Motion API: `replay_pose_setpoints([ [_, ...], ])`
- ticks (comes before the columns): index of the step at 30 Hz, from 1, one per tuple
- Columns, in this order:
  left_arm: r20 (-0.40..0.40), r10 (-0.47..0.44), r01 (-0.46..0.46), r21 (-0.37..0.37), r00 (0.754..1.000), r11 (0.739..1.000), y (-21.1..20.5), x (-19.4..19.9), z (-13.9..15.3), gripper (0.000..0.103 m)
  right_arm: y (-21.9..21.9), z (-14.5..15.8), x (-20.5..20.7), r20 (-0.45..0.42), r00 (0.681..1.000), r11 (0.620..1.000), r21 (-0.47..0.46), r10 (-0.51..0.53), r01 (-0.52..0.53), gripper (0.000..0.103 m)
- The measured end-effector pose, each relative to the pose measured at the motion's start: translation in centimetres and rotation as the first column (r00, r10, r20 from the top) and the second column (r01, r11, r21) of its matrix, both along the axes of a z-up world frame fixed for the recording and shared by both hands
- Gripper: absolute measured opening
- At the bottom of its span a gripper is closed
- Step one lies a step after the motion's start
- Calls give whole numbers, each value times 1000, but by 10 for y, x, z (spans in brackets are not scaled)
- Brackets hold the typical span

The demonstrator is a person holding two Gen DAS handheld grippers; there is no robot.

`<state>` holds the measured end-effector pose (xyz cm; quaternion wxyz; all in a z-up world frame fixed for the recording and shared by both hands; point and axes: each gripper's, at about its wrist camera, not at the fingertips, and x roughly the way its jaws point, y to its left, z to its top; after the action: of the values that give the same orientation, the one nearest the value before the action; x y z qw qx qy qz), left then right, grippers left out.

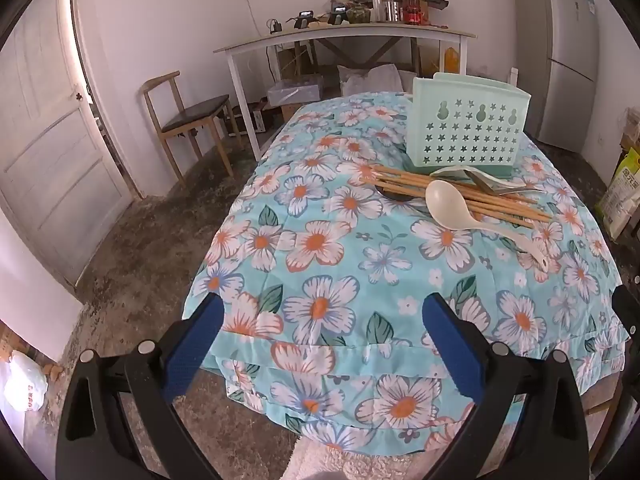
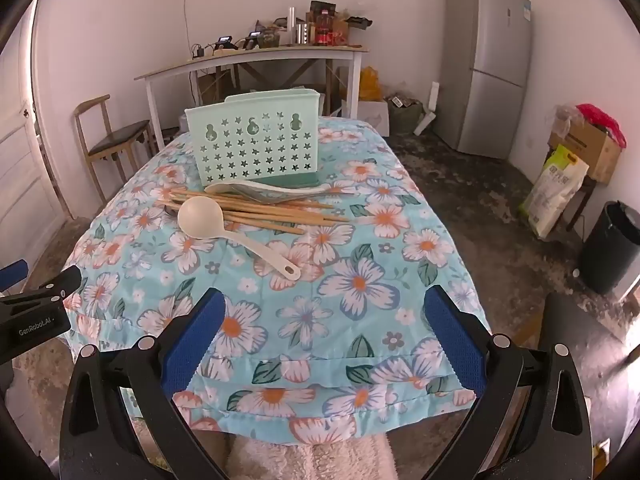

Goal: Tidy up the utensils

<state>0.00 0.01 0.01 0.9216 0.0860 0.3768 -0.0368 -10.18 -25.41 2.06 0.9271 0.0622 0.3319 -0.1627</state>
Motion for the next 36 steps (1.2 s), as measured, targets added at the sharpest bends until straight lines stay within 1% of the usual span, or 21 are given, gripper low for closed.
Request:
replay_pose_setpoints([
  [9, 11, -8, 8, -7, 1000, 1000, -1, -3, 2, 97, 1, 1, -1, 1, 1000, 1000, -5, -1, 1, 95],
  [10, 3, 1, -1, -6, 1000, 1000, 5, -3, 2, 97, 1, 1, -1, 0, 1000, 1000, -4, -1, 1, 95],
  [16, 3, 9, -9, -13, 1000, 1000, 6, -2, 4, 97, 2, 2, -1, 2, 1000, 1000, -9, -2, 2, 95],
  [36, 4, 7, -7, -18, 1000, 1000, 9, -2, 4, 97, 3, 3, -1, 0, 1000, 1000, -13, -1, 1, 95],
])
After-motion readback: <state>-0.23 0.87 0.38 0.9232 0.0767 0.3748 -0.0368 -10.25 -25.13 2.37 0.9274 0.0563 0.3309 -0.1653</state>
